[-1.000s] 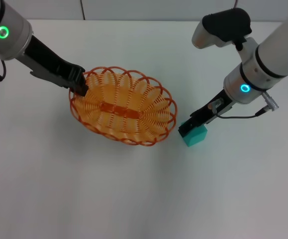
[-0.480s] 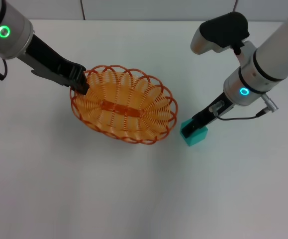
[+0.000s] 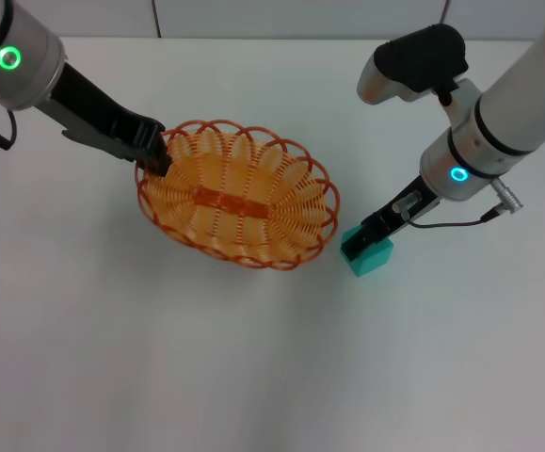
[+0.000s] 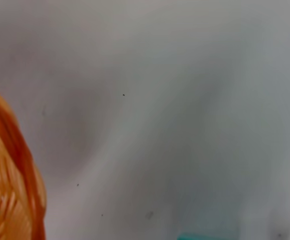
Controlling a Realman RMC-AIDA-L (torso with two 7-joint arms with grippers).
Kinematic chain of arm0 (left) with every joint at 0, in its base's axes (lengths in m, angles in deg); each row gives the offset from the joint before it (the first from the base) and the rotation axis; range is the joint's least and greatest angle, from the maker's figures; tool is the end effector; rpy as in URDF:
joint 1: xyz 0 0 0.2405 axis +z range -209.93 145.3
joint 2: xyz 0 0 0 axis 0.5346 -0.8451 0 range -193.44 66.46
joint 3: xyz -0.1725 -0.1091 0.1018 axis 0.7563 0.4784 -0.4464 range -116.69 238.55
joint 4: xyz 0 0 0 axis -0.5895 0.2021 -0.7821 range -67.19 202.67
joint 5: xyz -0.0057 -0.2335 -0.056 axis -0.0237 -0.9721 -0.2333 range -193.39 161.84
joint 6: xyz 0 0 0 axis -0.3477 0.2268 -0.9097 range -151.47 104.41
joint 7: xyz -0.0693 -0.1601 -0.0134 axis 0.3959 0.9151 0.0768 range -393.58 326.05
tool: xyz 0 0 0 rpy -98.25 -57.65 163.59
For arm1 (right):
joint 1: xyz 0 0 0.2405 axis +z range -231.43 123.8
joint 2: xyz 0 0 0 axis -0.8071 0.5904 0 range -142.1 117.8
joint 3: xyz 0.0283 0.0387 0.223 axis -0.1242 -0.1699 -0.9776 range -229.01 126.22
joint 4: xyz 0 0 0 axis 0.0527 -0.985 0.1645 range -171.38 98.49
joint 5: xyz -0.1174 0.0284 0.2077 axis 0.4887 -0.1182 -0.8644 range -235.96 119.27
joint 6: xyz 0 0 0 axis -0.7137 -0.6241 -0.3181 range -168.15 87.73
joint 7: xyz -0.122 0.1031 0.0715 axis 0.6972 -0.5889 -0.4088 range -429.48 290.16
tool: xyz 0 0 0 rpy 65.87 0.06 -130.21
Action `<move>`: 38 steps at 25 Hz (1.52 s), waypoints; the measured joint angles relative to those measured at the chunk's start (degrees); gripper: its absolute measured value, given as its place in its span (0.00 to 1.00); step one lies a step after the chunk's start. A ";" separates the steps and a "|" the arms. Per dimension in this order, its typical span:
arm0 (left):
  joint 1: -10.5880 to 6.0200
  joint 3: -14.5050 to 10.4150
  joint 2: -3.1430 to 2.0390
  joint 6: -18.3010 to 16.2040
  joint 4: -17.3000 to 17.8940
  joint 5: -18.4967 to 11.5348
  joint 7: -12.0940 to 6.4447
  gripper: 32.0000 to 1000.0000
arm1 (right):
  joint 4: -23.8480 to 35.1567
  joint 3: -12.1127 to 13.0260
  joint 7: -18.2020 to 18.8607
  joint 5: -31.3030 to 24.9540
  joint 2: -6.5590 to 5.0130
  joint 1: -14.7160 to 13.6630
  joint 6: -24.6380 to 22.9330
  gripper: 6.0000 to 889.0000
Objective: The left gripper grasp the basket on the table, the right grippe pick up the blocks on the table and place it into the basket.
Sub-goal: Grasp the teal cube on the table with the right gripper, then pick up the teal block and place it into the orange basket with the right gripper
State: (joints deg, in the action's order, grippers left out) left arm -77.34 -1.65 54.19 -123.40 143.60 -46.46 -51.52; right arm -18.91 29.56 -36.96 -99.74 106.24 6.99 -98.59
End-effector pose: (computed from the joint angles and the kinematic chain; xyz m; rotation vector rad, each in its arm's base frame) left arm -0.1307 0.3987 0.0432 -2.3955 -1.3568 0.2936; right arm 0.2175 0.4078 -0.1210 -2.4969 1.2332 -0.5512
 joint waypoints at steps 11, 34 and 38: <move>-0.06 0.00 0.00 0.28 -0.09 -0.15 -0.14 0.06 | -0.52 -0.15 0.40 -0.01 0.00 0.11 0.11 0.81; 0.43 0.31 -0.15 0.48 -0.32 -0.17 -0.47 0.06 | -0.66 -0.52 0.24 -0.18 0.03 -0.01 0.05 0.60; 0.97 0.69 -0.33 0.83 -1.19 -0.16 -0.87 0.06 | 0.58 -0.34 -0.65 -0.15 0.23 -0.42 -0.50 0.60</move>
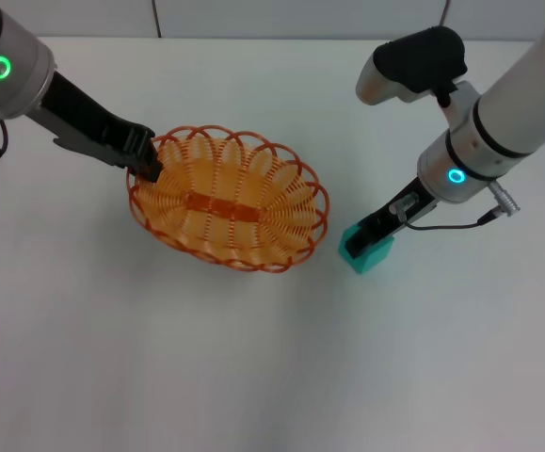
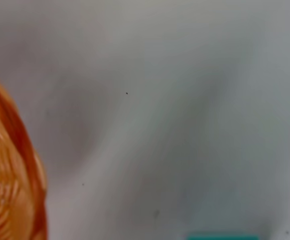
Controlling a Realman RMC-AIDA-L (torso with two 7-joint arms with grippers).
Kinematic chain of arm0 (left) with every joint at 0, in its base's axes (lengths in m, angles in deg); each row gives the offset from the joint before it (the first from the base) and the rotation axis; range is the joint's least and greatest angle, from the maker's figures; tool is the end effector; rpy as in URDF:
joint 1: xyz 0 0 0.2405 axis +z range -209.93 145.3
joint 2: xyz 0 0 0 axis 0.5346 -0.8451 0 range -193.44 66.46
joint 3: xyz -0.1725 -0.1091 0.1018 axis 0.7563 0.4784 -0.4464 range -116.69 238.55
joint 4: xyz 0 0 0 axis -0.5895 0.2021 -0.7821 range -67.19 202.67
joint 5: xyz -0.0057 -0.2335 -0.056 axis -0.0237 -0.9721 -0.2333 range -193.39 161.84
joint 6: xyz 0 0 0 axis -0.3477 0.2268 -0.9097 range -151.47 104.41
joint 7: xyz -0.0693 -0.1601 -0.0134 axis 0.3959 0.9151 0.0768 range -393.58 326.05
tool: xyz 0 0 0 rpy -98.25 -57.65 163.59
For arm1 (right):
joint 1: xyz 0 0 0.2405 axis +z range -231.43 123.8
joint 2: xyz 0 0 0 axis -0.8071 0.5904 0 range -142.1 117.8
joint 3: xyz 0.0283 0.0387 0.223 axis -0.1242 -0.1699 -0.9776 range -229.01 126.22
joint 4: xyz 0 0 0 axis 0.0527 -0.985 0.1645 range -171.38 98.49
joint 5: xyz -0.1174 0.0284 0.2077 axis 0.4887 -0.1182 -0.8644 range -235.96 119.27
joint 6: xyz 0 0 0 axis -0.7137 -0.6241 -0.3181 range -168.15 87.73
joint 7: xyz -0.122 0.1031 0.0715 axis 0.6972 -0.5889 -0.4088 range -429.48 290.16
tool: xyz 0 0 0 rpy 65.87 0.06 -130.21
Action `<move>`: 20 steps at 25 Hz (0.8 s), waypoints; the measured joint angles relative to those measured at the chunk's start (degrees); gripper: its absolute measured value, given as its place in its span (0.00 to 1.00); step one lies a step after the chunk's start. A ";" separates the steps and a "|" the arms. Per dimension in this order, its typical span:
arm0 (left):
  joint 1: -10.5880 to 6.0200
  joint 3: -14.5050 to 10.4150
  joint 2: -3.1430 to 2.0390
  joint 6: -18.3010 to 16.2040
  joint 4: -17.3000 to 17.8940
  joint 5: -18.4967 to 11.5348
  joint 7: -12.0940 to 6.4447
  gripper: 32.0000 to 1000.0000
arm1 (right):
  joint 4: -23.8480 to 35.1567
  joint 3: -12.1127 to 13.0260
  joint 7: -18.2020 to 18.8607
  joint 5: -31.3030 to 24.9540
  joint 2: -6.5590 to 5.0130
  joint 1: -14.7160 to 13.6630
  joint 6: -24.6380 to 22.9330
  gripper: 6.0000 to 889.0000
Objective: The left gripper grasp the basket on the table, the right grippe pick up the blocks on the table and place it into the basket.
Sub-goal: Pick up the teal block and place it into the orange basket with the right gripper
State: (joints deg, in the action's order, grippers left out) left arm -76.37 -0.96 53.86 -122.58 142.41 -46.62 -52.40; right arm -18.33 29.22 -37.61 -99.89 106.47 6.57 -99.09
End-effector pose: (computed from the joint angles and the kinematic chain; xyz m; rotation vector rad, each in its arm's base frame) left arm -0.1421 0.3992 0.0442 -2.3824 -1.3812 0.2875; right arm 0.2162 0.4057 -0.1225 -2.4956 1.2596 -0.5396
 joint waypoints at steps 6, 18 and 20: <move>0.47 0.38 -0.09 0.18 -0.23 0.00 -0.21 0.06 | 6.73 1.10 -3.09 0.26 0.06 -3.41 -2.26 0.60; 0.64 2.34 -0.11 -0.24 -0.32 0.33 -0.80 0.06 | 35.52 6.24 -12.85 0.96 -0.63 -15.71 -9.62 0.60; 0.64 2.33 -0.11 -0.27 -0.32 0.34 -0.80 0.06 | 40.54 6.24 -14.10 1.67 -0.91 -17.51 -10.71 0.59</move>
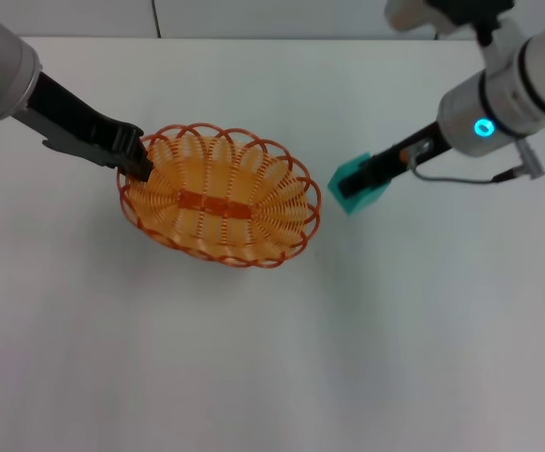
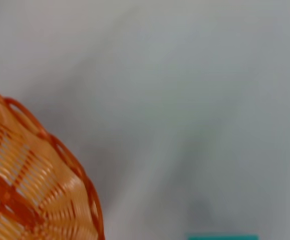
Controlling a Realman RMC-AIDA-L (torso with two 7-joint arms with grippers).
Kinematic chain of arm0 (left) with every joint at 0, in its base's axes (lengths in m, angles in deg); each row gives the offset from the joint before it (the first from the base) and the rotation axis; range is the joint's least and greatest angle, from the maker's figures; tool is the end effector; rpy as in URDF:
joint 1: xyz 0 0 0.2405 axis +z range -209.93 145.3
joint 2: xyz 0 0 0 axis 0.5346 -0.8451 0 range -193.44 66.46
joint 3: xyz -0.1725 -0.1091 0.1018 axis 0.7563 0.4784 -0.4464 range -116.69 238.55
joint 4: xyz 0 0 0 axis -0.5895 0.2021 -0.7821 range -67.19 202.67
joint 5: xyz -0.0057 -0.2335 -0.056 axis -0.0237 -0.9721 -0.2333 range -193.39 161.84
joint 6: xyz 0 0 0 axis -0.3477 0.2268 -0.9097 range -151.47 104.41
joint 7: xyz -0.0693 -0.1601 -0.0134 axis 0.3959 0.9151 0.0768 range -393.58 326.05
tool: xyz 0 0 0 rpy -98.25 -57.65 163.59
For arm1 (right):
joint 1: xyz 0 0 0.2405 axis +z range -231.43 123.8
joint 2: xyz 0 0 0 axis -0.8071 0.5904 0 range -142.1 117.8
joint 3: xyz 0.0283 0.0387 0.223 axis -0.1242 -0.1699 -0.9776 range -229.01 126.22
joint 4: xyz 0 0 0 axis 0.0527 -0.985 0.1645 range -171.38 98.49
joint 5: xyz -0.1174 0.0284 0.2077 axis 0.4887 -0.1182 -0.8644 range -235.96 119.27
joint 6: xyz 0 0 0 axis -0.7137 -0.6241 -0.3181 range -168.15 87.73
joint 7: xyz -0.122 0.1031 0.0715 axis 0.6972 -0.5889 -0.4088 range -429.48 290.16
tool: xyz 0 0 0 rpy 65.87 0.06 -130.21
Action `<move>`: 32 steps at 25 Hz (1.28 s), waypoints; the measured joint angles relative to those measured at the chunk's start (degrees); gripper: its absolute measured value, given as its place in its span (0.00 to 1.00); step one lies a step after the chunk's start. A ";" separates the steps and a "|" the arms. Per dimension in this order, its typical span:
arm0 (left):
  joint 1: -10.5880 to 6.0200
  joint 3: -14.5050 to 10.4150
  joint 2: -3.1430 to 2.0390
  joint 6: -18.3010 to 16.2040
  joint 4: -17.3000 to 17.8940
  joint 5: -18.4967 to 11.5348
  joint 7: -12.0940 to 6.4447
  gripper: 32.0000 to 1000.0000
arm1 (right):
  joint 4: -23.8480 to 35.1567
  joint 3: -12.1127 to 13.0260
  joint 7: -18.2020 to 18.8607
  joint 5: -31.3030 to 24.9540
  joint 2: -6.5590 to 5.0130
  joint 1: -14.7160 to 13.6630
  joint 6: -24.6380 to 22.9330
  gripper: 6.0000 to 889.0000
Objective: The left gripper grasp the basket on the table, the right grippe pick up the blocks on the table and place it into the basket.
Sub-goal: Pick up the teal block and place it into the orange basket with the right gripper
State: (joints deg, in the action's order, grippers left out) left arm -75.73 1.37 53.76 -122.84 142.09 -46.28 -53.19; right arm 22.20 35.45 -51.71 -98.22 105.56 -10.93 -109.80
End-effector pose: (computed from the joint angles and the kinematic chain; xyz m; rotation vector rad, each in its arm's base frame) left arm -0.1516 0.3991 0.0510 -2.3603 -1.4157 0.2644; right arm 0.1529 0.4114 -0.0720 -2.4619 1.1949 -0.2782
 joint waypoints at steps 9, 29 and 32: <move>0.18 -0.03 0.00 0.01 0.00 -0.11 -0.05 0.06 | 19.43 -0.62 -3.08 3.50 -0.24 -5.56 -3.64 0.59; -0.21 -0.03 0.00 0.35 -1.47 -0.32 -0.47 0.06 | 38.87 7.00 1.81 0.03 -0.29 -6.24 -10.52 0.60; -0.25 -0.03 0.00 0.36 -1.49 -0.34 -0.47 0.06 | 37.92 8.71 3.01 -1.47 -0.26 -5.01 -10.87 0.60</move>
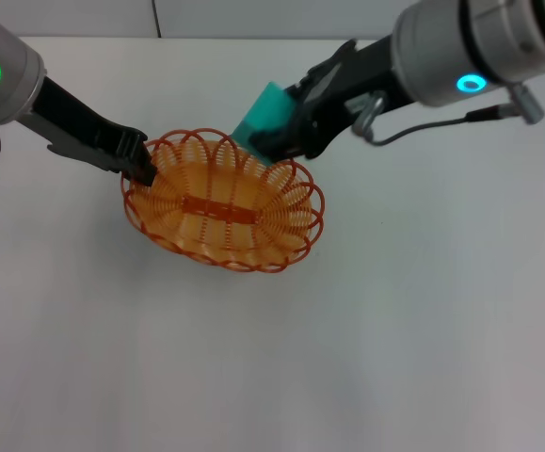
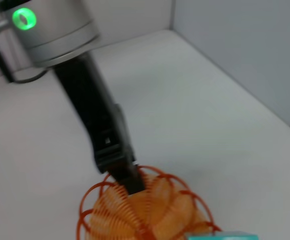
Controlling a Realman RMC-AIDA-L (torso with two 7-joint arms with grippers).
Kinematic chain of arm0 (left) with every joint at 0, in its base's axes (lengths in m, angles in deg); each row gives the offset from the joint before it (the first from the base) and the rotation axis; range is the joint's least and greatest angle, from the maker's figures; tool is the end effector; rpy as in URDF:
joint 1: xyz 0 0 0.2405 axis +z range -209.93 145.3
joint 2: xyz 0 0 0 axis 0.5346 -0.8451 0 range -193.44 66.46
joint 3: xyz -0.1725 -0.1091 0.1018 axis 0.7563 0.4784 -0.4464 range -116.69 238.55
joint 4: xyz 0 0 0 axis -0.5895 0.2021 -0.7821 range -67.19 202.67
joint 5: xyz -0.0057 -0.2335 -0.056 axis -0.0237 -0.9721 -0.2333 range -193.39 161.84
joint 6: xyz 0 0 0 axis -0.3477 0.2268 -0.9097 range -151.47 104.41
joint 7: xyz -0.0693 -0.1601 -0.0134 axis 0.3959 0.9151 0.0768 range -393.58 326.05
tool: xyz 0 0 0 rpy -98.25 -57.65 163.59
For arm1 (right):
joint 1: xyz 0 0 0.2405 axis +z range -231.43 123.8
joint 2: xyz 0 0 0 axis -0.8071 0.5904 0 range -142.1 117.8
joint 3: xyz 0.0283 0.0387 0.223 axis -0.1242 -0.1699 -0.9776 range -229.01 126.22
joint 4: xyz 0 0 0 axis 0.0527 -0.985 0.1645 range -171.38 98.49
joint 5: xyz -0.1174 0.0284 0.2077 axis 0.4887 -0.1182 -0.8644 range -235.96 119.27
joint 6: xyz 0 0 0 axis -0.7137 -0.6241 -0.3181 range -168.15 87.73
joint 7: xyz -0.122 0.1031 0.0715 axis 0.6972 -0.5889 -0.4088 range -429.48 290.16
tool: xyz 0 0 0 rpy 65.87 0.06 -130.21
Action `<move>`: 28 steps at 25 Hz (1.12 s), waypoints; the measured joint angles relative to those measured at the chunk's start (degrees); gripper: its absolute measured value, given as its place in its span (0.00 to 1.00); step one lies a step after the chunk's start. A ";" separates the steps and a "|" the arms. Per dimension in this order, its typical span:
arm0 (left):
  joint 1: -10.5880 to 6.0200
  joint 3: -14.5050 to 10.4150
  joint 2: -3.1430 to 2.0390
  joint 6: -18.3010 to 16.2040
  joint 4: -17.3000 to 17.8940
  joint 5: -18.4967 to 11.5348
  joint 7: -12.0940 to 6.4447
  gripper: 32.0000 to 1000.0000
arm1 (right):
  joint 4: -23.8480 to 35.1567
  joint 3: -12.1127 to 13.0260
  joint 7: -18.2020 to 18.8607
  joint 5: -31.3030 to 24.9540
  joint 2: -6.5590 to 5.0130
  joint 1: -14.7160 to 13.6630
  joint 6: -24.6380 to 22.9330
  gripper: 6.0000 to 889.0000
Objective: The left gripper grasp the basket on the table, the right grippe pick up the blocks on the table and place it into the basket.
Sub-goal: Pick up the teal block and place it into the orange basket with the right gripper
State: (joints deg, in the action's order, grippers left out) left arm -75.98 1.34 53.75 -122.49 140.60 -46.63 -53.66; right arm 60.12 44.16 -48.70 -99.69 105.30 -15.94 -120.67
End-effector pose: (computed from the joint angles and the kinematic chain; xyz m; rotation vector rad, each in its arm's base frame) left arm -0.1536 0.3991 0.0465 -2.3731 -1.4261 0.2697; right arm 0.0114 0.3510 -0.0346 -2.7189 0.4962 -0.1135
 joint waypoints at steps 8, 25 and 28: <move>-0.45 0.00 0.06 -0.08 -0.01 0.00 0.06 0.06 | -6.17 2.64 2.17 -0.63 0.33 2.76 0.30 0.61; -0.71 0.00 0.10 -0.03 -0.01 -0.06 -0.01 0.06 | -17.96 3.09 5.79 -3.45 0.42 6.42 2.49 0.62; -0.71 0.00 0.16 0.01 0.00 -0.08 -0.09 0.06 | -18.36 2.96 6.39 -5.13 0.26 6.61 2.50 0.62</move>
State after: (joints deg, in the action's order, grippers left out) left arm -76.68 1.34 53.91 -122.47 140.60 -46.71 -53.75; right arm 41.76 47.12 -42.31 -104.81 105.56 -9.33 -118.17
